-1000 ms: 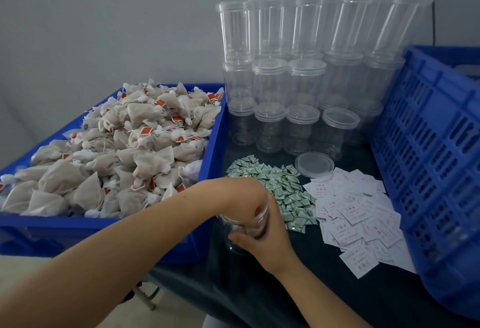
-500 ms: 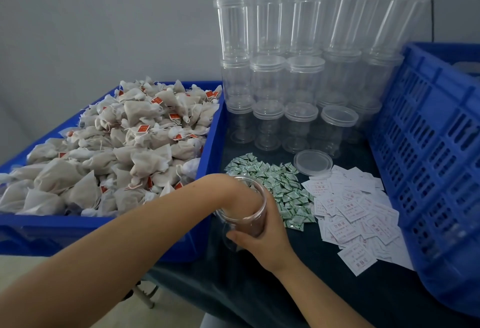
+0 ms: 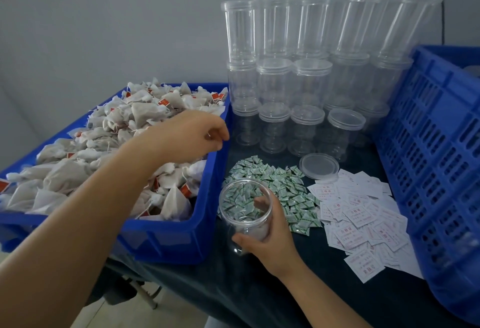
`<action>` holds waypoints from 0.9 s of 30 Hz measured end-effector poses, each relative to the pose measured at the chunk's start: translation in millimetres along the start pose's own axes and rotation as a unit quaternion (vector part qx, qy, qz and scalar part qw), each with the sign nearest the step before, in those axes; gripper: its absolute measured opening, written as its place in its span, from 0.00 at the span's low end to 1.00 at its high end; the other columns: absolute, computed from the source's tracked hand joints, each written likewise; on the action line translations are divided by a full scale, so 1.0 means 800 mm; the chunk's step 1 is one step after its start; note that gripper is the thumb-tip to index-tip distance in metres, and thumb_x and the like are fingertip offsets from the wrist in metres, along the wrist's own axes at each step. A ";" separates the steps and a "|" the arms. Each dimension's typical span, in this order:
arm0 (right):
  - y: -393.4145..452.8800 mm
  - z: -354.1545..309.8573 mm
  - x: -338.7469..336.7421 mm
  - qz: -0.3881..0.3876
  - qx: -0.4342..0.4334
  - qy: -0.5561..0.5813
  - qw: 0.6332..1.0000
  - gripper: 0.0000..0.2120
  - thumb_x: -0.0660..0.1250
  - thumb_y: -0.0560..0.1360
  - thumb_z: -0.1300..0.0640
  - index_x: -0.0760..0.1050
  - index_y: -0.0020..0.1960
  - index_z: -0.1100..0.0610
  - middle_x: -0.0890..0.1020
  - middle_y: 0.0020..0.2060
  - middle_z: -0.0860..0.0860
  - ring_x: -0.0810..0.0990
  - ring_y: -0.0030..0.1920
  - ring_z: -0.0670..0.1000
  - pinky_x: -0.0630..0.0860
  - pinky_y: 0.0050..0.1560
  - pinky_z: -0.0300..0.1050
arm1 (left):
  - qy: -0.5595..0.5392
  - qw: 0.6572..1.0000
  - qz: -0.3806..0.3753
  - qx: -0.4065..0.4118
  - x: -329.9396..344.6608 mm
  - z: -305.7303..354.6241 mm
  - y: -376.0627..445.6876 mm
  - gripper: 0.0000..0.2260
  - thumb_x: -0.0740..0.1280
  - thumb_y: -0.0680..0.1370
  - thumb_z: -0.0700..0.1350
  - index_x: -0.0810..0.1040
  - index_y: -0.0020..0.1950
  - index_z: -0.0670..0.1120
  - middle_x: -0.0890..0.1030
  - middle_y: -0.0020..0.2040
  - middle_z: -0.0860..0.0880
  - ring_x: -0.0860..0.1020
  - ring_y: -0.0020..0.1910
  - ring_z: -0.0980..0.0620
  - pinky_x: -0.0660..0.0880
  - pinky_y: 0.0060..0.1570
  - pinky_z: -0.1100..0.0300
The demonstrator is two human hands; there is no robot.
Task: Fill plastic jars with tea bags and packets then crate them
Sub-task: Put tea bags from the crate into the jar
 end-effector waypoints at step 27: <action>0.000 0.003 0.000 -0.004 0.007 -0.005 1.000 0.46 0.80 0.57 0.42 0.62 0.69 0.35 0.69 0.66 0.44 0.70 0.65 0.33 0.72 0.59 0.29 | 0.105 0.973 0.180 -0.097 0.004 -0.034 -0.036 0.05 0.65 0.77 0.43 0.80 0.51 0.47 0.81 0.46 0.47 0.75 0.44 0.49 0.72 0.44 0.54</action>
Point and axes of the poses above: each hand's wrist, its own y-axis towards the middle knuckle, its own x-axis out of the palm, z = x × y, the point moved 6 cm from there along y, towards the middle knuckle
